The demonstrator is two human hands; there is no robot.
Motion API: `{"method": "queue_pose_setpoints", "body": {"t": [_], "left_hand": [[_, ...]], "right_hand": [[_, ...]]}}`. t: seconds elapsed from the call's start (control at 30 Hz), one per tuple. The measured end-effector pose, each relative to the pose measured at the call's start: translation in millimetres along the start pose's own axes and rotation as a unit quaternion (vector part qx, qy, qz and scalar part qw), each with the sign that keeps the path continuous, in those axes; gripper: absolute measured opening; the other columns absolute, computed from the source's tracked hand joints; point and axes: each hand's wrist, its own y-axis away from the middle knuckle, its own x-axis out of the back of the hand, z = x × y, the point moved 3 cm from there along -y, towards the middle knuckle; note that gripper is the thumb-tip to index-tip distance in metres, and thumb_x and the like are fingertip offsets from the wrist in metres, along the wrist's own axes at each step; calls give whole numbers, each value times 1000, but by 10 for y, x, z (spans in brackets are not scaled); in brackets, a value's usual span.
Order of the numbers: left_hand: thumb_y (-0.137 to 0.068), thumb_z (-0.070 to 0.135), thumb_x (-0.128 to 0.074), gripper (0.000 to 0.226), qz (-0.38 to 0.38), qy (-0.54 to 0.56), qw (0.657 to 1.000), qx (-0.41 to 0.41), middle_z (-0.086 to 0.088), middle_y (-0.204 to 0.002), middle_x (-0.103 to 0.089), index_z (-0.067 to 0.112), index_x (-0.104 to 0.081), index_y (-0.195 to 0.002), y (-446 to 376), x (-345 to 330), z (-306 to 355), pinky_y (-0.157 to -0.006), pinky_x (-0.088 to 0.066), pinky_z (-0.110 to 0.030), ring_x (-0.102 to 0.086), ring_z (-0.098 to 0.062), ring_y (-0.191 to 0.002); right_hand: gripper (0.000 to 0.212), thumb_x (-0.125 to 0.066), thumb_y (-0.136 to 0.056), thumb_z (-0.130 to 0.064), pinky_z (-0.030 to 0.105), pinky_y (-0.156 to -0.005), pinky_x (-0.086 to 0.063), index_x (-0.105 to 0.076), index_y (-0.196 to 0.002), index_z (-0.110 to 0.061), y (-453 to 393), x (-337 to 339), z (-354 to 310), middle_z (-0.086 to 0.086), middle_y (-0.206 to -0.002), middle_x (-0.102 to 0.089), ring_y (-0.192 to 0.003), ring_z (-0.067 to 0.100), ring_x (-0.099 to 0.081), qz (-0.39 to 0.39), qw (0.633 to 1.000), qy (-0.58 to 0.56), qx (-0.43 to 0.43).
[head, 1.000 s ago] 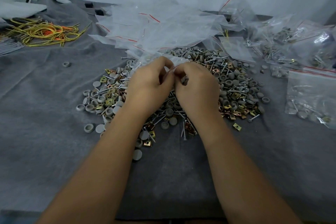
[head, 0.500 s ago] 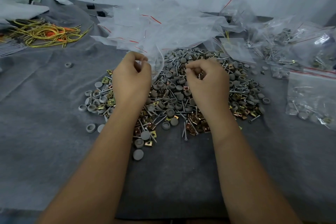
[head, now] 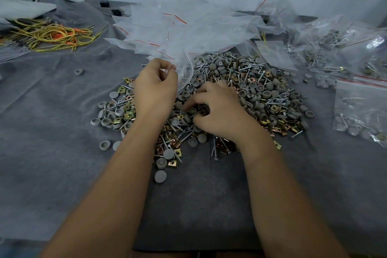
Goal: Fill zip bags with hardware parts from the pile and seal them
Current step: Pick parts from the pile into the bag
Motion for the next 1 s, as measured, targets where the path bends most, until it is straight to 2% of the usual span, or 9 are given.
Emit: {"method": "queue_pose_setpoints", "body": {"t": [0.13, 0.33, 0.5, 0.67, 0.83, 1.0], "left_hand": [[-90, 16, -53, 13, -6, -1, 1000, 2, 12, -50, -43, 24, -61, -84, -7, -6, -11, -39, -28, -18, -34, -2, -40], [-89, 18, -53, 12, -12, -17, 1000, 4, 12, -51, -47, 25, -62, -84, -12, -15, -20, -40, -30, -18, -37, -2, -41], [-89, 17, -53, 11, -17, -22, 1000, 2, 11, -55, -48, 23, -62, -86, 2, -20, -14, -39, -29, -14, -39, -1, -40], [-89, 17, -53, 11, -23, -22, 1000, 1, 9, -58, -51, 22, -63, -87, -2, -26, -16, -40, -31, -16, -40, -2, -43], [-89, 16, -53, 12, -23, -14, 1000, 2, 8, -59, -51, 24, -62, -85, -2, -26, -16, -39, -31, -16, -40, -2, -43], [-89, 17, -53, 13, -25, -16, 1000, 1, 6, -60, -52, 24, -61, -84, 1, -25, -10, -39, -32, -15, -41, -3, -43]], "right_hand": [[19, -60, -75, -33, 20, -75, -11, -69, -89, -42, 3, 5, 5, -13, -100, -47, -97, 9, -28, -7, 1000, 7, -1], [29, -54, -73, -43, 23, -78, -10, -62, -100, -39, 31, -27, 5, -11, -104, -41, -100, 9, -23, -27, 998, 52, 19], [10, -64, -78, -39, 24, -80, -10, -58, -86, -36, 34, -35, 15, -10, -103, -41, -97, 7, -21, -23, 999, 40, 22], [9, -67, -82, -31, 29, -88, -20, -63, -88, -26, 12, -15, 34, -10, -99, -49, -97, 8, -28, 5, 999, 32, 14], [9, -71, -85, -25, 40, -90, -42, -73, -93, -23, -6, 72, 17, -6, -93, -64, -97, 17, -52, 72, 997, -4, 10], [12, -69, -87, -15, 37, -89, -46, -75, -96, -19, 0, 106, 36, -6, -95, -67, -99, 15, -55, 117, 992, -56, -6]]}}
